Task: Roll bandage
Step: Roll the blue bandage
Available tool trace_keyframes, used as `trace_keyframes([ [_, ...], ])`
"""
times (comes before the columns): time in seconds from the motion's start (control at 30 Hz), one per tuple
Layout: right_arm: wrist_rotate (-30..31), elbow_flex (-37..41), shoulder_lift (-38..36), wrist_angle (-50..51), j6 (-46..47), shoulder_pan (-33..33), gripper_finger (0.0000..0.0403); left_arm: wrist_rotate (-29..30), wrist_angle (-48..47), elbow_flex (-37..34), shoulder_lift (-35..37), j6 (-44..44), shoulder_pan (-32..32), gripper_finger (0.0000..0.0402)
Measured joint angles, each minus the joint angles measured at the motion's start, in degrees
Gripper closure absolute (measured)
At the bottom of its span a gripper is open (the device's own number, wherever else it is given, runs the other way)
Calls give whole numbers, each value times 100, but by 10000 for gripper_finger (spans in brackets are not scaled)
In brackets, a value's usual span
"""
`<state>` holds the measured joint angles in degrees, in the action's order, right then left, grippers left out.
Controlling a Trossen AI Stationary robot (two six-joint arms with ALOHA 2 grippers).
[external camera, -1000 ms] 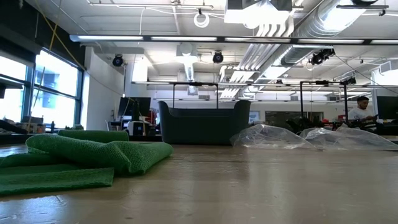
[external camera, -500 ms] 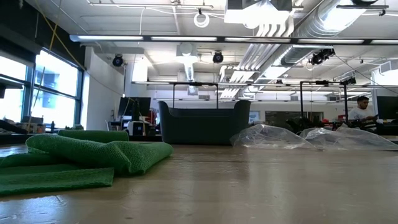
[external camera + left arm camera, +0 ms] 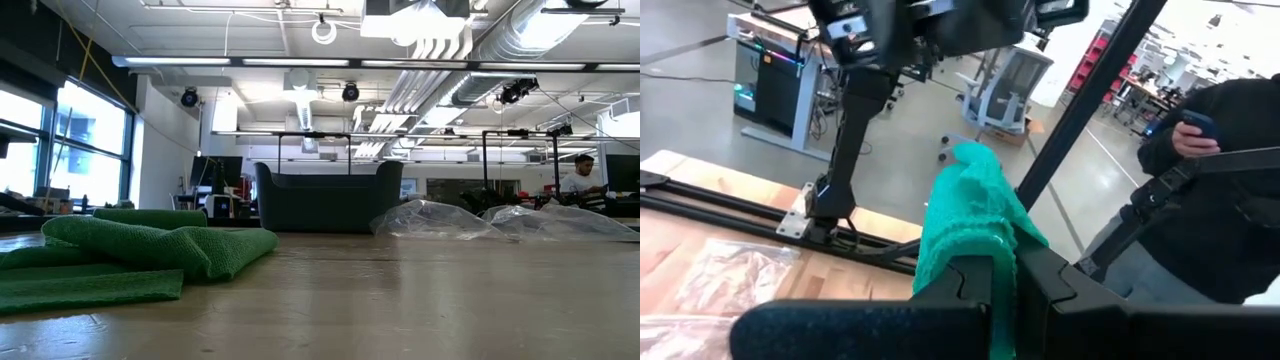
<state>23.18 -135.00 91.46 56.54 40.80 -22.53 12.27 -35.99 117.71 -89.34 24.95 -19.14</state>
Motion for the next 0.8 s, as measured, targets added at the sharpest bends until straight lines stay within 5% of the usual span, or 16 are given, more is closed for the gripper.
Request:
trace_keyframes([
  [0.57, -633, 2, 728, -504, -2047, 134, 264, -71, -27, 0, 0, -9, 166, 396],
  [0.8, 104, 2, 757, -648, -2629, -38, 378, -138, -147, 0, 2, 75, 237, 396],
])
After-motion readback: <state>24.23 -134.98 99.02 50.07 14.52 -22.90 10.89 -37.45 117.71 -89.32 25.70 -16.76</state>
